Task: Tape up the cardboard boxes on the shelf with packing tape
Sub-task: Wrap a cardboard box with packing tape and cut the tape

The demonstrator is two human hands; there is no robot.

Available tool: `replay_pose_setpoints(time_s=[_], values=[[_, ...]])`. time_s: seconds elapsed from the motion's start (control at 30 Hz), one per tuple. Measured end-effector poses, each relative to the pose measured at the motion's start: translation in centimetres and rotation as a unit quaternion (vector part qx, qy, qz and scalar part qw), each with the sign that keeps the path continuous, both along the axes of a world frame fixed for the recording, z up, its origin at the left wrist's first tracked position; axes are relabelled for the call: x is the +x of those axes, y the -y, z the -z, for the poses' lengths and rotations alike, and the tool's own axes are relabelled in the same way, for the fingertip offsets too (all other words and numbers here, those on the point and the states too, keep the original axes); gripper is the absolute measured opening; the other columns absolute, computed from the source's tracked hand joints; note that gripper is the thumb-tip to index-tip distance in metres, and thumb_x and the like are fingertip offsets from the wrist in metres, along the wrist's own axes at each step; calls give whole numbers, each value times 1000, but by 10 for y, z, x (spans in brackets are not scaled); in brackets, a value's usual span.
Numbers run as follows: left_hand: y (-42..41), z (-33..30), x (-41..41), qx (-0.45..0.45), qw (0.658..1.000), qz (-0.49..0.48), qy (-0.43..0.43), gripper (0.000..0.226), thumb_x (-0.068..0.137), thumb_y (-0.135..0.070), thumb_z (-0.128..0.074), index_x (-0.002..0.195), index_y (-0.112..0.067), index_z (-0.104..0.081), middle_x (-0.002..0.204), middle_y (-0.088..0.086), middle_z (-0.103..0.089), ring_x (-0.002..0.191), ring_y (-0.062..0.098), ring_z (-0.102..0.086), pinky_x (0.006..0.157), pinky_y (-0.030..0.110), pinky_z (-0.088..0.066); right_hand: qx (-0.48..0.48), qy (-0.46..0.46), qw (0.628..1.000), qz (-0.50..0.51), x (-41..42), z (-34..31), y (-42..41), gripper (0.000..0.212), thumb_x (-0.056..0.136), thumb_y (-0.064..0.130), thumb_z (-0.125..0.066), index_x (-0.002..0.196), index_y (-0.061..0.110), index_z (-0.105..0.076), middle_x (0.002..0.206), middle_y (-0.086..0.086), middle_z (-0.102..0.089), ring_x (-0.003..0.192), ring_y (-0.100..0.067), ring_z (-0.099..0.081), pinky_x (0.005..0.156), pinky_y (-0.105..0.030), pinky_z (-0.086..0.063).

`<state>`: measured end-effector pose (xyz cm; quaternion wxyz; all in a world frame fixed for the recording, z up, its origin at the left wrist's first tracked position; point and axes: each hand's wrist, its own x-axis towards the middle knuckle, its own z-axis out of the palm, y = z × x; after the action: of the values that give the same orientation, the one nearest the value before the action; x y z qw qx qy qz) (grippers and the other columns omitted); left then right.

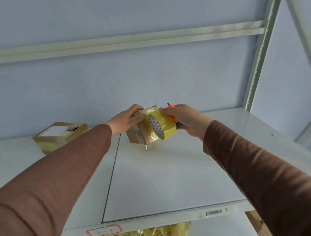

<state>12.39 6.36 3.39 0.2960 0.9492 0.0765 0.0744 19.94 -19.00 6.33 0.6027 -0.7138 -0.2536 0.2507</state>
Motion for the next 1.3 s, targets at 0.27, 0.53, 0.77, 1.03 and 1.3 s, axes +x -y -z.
replay_pose_setpoints(time_s=[0.27, 0.53, 0.77, 1.03, 1.3], values=[[16, 51, -18, -99, 994, -27, 28, 149, 42, -94, -72, 161, -20, -19, 158, -11, -16, 146, 7, -16, 120, 29, -17, -18, -43, 999, -19, -15, 49, 14, 23, 98, 27, -67, 111, 10, -73, 95, -5, -76, 76, -16, -70, 68, -26, -53], [-30, 51, -14, -330, 921, -203, 23, 122, 64, -102, -41, 161, -45, 5, 171, -15, 3, 158, 13, -2, 127, 51, -2, -75, -54, 996, -10, -30, 92, 16, 20, 98, 29, -66, 100, 10, -71, 89, -9, -65, 82, -23, -55, 74, -33, -36], [-9, 58, 20, -437, 890, -127, 0, 91, 62, -73, -77, 139, -38, -43, 145, -6, -52, 141, 23, -42, 120, 56, -24, -21, -90, 996, 8, -36, 98, 5, 12, 98, 26, -67, 94, 14, -68, 87, -5, -67, 77, -20, -62, 66, -24, -47], [52, 19, 3, -311, 898, -34, 308, 68, 67, -40, -80, 127, -29, -52, 132, 7, -55, 119, 17, -60, 92, 40, -54, 49, -52, 997, 29, -55, 125, 28, 23, 101, 29, -64, 84, 17, -54, 74, 1, -45, 65, -13, -41, 52, -17, -31], [84, -62, 3, -264, 874, -12, 407, 55, 74, -32, -77, 122, -30, -50, 132, 9, -52, 121, 21, -57, 96, 45, -54, 190, 63, 976, 80, -59, 84, 37, 26, 93, 39, -63, 78, 19, -57, 70, 9, -48, 64, -5, -41, 58, -13, -34]])
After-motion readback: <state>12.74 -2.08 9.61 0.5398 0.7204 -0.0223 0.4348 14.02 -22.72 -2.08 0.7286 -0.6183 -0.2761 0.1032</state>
